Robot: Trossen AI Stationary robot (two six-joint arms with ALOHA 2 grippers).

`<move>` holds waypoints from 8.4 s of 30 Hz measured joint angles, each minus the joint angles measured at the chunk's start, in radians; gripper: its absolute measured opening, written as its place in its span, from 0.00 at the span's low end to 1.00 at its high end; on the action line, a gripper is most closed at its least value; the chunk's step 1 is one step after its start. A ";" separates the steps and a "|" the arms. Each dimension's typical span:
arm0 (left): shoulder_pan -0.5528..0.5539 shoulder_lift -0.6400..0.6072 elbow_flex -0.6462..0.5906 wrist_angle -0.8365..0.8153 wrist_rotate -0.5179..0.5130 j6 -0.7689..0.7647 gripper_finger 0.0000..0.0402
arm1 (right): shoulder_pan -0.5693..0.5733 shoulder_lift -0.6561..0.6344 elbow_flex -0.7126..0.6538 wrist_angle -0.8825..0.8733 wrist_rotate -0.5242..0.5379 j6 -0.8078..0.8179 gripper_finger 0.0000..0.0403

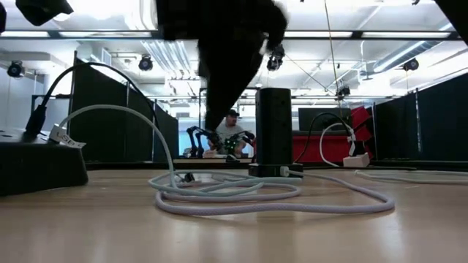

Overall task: Insert USB
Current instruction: Adjust the bottom black outlet extension, then return to Home Position

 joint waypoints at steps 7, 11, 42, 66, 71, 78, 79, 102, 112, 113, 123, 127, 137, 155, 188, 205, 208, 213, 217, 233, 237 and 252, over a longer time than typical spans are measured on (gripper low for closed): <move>0.000 0.000 0.000 0.000 -0.005 -0.010 0.00 | -0.024 0.008 -0.099 0.051 0.070 0.065 0.00; 0.000 0.000 0.000 0.000 -0.028 -0.010 0.00 | -0.050 0.009 -0.153 0.113 0.064 0.001 0.00; 0.002 0.160 -0.034 0.123 -0.082 -0.027 0.00 | -0.066 -0.041 -0.092 0.311 -0.287 0.068 0.00; 0.002 0.195 -0.029 0.247 -0.083 -0.044 0.00 | -0.186 -0.077 0.192 0.450 0.446 -0.496 0.00; 0.002 0.202 -0.031 0.247 -0.093 -0.024 0.00 | -0.194 -0.101 0.188 0.208 0.200 -0.210 0.00; 0.004 0.204 0.001 0.240 -0.106 0.013 0.00 | -0.172 -0.088 0.010 0.189 -0.275 -0.035 0.00; 0.004 0.200 0.023 0.231 -0.106 0.023 0.00 | -0.165 -0.084 -0.023 0.222 -0.274 -0.038 0.00; 0.034 0.182 0.417 0.133 -0.231 0.350 0.00 | -0.184 0.051 -0.014 0.705 -0.141 -0.122 0.00; 0.021 0.194 0.398 0.122 -0.203 0.282 0.00 | -0.194 -0.030 -0.047 0.305 -0.090 -0.157 0.00; 0.016 0.194 0.396 0.122 -0.207 0.277 0.00 | -0.185 -0.056 -0.059 0.276 -0.078 -0.154 0.00; -0.063 0.190 0.367 0.143 -0.309 0.249 0.00 | -0.104 -0.380 -0.264 0.136 -0.025 -0.097 0.00; -0.114 0.143 0.264 0.418 -0.300 0.499 0.00 | -0.087 -0.693 -0.560 0.389 -0.040 0.060 0.00; 0.051 -0.047 -0.104 1.475 0.198 1.275 0.00 | -0.067 -1.331 -1.029 0.765 -0.031 0.353 0.00; 0.122 -0.047 -0.221 1.489 -0.125 1.286 0.00 | -0.067 -1.814 -1.100 0.606 0.044 -0.010 0.00; 0.802 -0.148 -0.628 1.689 0.365 0.898 0.00 | -0.067 -2.150 -1.873 1.355 -0.008 0.133 0.00; 0.740 -0.551 -0.790 1.456 0.390 0.887 0.00 | -0.071 -2.115 -1.978 1.344 0.093 0.187 0.00; 0.713 -0.629 -0.791 1.352 0.392 0.886 0.00 | -0.072 -2.104 -1.977 1.335 0.142 0.176 0.00; 0.663 -0.773 -0.795 1.165 0.395 0.890 0.00 | -0.073 -2.091 -1.977 1.317 0.196 0.149 0.00; 0.635 -0.845 -0.792 1.069 0.399 0.903 0.00 | -0.072 -2.091 -1.977 1.312 0.196 0.138 0.00; 0.648 -0.845 -0.957 1.264 0.665 0.922 0.00 | -0.072 -2.087 -1.977 1.286 0.195 0.139 0.00; 0.663 -0.846 -0.963 1.243 0.660 0.928 0.00 | -0.072 -2.084 -1.977 1.283 0.195 0.139 0.00; 0.712 -0.846 -0.969 1.171 0.596 0.927 0.00 | -0.072 -2.079 -1.977 1.279 0.195 0.139 0.00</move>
